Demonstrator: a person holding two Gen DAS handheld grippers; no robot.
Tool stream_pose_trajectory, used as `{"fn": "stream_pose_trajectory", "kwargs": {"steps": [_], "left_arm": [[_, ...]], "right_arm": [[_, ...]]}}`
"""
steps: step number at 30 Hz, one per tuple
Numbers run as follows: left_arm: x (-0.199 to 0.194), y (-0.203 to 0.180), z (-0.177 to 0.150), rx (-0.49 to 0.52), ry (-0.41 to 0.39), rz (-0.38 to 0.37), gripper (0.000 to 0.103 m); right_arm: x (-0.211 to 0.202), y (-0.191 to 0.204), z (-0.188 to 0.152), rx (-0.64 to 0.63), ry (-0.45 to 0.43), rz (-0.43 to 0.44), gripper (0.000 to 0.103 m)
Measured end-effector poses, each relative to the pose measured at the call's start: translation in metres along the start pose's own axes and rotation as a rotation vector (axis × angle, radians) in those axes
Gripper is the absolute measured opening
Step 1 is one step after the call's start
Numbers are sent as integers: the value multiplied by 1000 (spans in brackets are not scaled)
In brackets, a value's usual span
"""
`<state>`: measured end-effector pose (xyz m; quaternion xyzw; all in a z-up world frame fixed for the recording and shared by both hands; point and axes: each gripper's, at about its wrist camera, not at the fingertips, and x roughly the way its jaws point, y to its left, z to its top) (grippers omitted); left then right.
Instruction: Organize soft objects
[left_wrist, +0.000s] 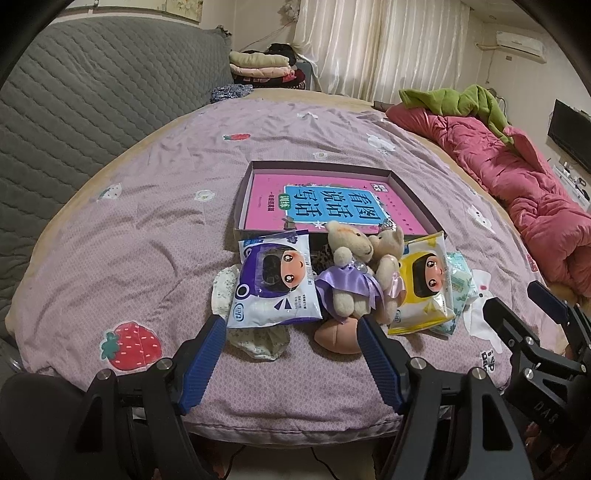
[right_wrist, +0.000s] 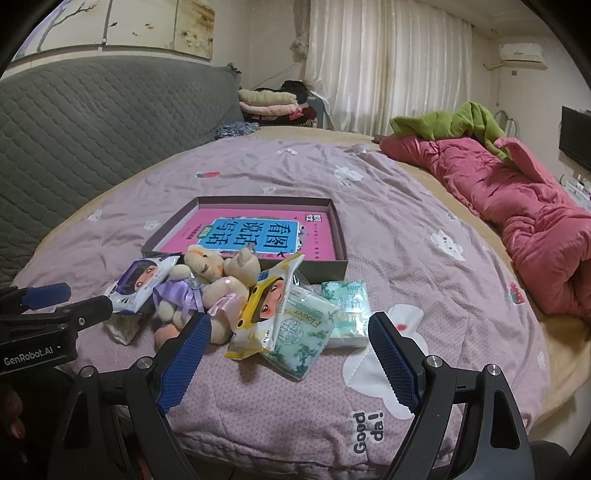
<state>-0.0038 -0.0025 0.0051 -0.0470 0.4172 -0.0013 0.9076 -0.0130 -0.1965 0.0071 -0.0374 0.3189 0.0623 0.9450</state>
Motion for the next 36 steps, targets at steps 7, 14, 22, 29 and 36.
{"fn": "stream_pose_trajectory", "kwargs": {"steps": [7, 14, 22, 29, 36], "left_arm": [[7, 13, 1, -34, 25, -3, 73], [13, 24, 3, -65, 38, -8, 73], [24, 31, 4, -79, 51, -8, 73], [32, 34, 8, -85, 59, -12, 73], [39, 37, 12, -87, 66, -48, 73]], "right_arm": [[1, -11, -3, 23, -7, 1, 88], [5, -15, -3, 49, -14, 30, 88], [20, -13, -4, 56, 66, 60, 88], [36, -15, -2, 84, 101, 85, 88], [50, -9, -1, 62, 123, 103, 88]]}}
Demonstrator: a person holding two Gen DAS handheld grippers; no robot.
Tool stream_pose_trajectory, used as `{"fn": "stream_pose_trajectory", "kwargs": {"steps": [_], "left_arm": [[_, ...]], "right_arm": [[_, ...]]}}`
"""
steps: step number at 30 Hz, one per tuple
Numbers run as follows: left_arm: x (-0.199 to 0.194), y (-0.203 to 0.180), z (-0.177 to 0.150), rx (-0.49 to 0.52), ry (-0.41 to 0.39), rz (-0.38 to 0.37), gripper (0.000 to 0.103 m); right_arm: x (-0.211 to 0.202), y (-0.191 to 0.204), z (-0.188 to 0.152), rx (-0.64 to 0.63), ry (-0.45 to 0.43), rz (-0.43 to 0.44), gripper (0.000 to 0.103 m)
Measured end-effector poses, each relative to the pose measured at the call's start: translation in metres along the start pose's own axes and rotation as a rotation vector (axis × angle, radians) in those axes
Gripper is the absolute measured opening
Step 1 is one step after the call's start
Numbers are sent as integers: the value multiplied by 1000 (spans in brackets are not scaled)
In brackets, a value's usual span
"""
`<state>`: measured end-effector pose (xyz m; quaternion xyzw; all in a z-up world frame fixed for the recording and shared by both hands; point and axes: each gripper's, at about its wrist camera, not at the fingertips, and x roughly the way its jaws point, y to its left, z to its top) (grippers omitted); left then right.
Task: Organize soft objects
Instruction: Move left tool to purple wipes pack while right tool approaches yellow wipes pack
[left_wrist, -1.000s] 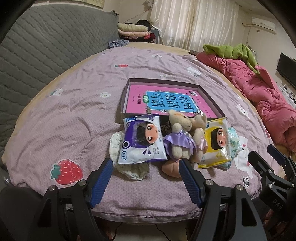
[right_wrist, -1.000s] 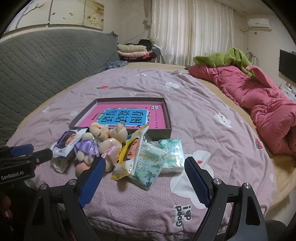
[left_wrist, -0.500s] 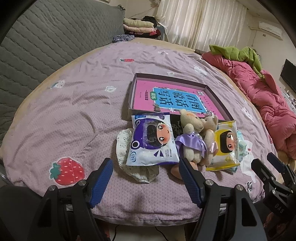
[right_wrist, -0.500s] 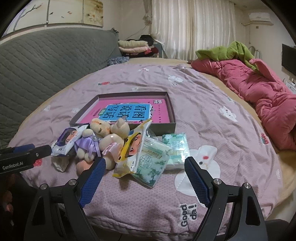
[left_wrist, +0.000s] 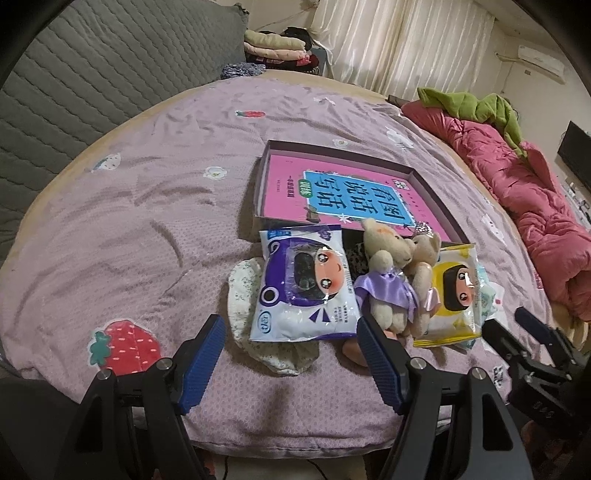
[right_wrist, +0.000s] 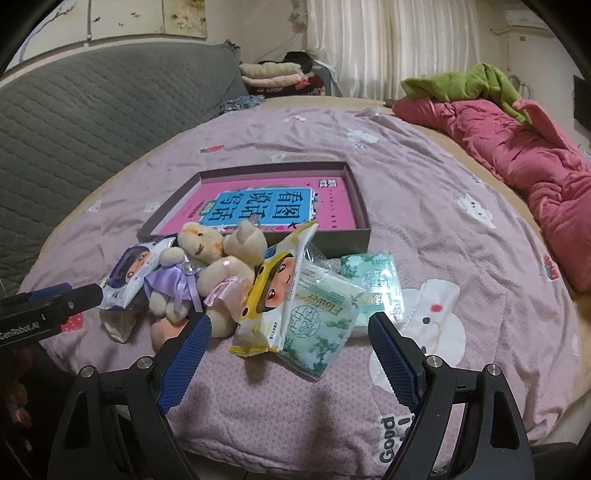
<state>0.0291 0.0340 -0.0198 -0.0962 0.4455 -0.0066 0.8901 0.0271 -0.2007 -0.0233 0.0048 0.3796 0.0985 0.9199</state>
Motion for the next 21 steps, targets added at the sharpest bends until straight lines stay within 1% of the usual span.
{"fn": "stream_pose_trajectory", "kwargs": {"steps": [5, 8, 12, 16, 21], "left_arm": [[9, -3, 3, 15, 23, -12, 73], [15, -5, 7, 20, 36, -31, 73], [22, -9, 13, 31, 50, -54, 73], [33, -14, 16, 51, 80, -39, 73], [43, -15, 18, 72, 94, -7, 73]], "right_arm": [[5, -3, 1, 10, 14, -1, 88], [8, -5, 2, 13, 29, -8, 88], [13, -2, 3, 8, 41, 6, 88], [18, 3, 3, -11, 44, 21, 88], [28, 6, 2, -3, 78, 77, 88]]}}
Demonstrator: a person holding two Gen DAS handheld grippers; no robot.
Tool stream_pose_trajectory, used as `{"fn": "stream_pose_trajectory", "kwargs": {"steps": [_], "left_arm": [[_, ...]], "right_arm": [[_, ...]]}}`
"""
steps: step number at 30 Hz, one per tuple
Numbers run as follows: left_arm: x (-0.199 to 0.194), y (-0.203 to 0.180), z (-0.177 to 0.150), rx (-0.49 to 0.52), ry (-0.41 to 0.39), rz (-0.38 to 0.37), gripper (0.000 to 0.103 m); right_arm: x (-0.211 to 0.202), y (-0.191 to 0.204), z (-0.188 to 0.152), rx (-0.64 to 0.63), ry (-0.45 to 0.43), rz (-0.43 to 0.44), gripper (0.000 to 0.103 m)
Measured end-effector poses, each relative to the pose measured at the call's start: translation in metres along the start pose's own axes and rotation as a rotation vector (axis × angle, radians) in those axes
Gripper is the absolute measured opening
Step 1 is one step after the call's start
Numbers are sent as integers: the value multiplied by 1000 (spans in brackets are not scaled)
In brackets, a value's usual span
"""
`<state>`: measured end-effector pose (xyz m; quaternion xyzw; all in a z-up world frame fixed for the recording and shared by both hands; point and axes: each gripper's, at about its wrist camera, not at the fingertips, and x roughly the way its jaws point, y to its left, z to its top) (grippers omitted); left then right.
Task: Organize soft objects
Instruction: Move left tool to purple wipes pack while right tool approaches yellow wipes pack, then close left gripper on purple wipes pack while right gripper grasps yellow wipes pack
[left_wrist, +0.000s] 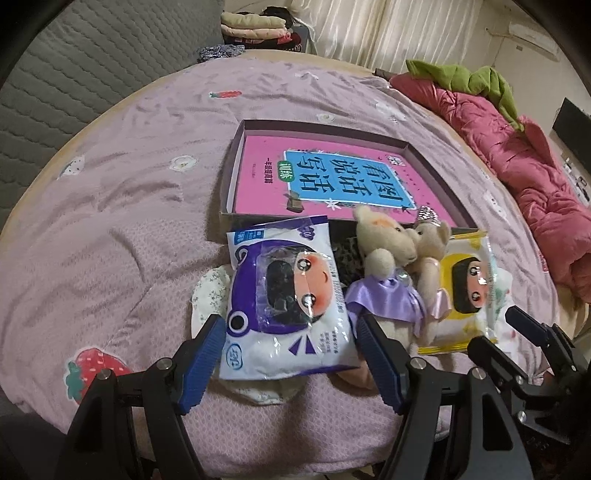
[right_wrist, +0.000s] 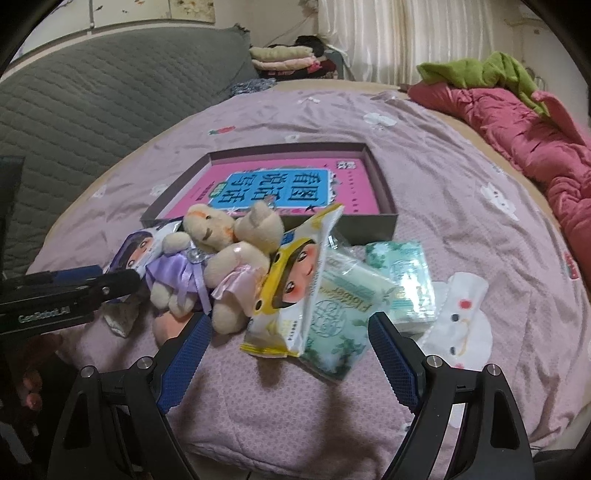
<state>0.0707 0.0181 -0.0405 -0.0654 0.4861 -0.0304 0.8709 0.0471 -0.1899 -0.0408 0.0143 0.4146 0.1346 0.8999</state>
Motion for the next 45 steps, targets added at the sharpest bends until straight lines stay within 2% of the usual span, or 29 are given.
{"fn": "stream_pose_trajectory", "kwargs": {"steps": [4, 8, 11, 17, 25, 28, 37, 45], "left_arm": [[7, 4, -1, 4, 14, 9, 73], [11, 11, -1, -4, 20, 14, 73], [11, 15, 2, -14, 12, 10, 73], [17, 24, 11, -26, 18, -9, 73], [33, 33, 20, -52, 63, -45, 73], [38, 36, 21, -65, 72, -63, 69], [36, 39, 21, -87, 60, -105, 57], [20, 40, 20, -99, 15, -112, 52]], "right_arm": [[9, -3, 2, 36, 20, 53, 84], [17, -6, 5, 48, 51, 91, 60], [22, -4, 9, 30, 63, 96, 45], [28, -3, 15, 10, 61, 75, 31], [38, 0, 21, -34, 70, 54, 22], [42, -3, 23, -17, 65, 66, 18], [45, -4, 24, -15, 64, 69, 17], [35, -10, 30, 5, 19, 81, 15]]}}
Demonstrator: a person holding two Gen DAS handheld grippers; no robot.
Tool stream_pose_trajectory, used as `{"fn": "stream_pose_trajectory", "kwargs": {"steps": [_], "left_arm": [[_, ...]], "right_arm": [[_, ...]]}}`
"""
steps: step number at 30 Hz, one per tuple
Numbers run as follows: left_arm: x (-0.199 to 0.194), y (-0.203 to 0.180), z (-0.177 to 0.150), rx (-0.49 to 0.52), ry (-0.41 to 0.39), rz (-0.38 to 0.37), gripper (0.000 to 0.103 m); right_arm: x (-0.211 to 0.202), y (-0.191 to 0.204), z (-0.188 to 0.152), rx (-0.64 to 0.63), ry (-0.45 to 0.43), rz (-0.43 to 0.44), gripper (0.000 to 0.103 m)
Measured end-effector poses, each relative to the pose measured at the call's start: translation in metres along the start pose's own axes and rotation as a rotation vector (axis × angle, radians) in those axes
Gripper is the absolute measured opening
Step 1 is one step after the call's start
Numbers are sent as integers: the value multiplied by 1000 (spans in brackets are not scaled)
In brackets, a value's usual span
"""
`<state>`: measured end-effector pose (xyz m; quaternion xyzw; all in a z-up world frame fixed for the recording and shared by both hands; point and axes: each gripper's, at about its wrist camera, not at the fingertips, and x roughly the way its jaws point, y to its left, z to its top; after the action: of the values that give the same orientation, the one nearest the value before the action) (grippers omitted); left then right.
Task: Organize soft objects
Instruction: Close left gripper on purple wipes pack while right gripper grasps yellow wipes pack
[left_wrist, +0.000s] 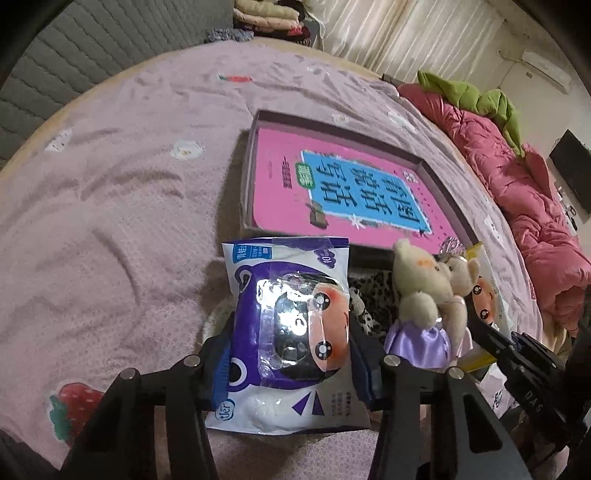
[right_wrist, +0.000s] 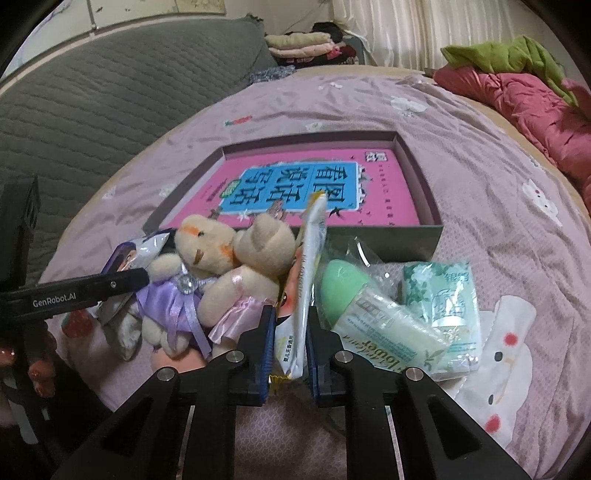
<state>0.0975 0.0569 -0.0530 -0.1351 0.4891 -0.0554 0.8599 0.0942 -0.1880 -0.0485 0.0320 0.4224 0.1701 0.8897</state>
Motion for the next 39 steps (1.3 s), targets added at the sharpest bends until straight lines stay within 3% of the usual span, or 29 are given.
{"fn": "stream_pose_trajectory", "kwargs": {"steps": [12, 28, 34, 39], "left_arm": [[-31, -11, 2, 35, -93, 9, 52], [-47, -29, 6, 69, -148, -4, 52], [-41, -36, 13, 78, -155, -13, 52], [-32, -34, 12, 67, -135, -21, 52]], "right_arm": [[-30, -4, 7, 20, -93, 4, 14], [-69, -11, 24, 71, -226, 30, 13], [-65, -12, 38, 71, -230, 36, 6], [-53, -4, 43, 1, -203, -20, 4]]}}
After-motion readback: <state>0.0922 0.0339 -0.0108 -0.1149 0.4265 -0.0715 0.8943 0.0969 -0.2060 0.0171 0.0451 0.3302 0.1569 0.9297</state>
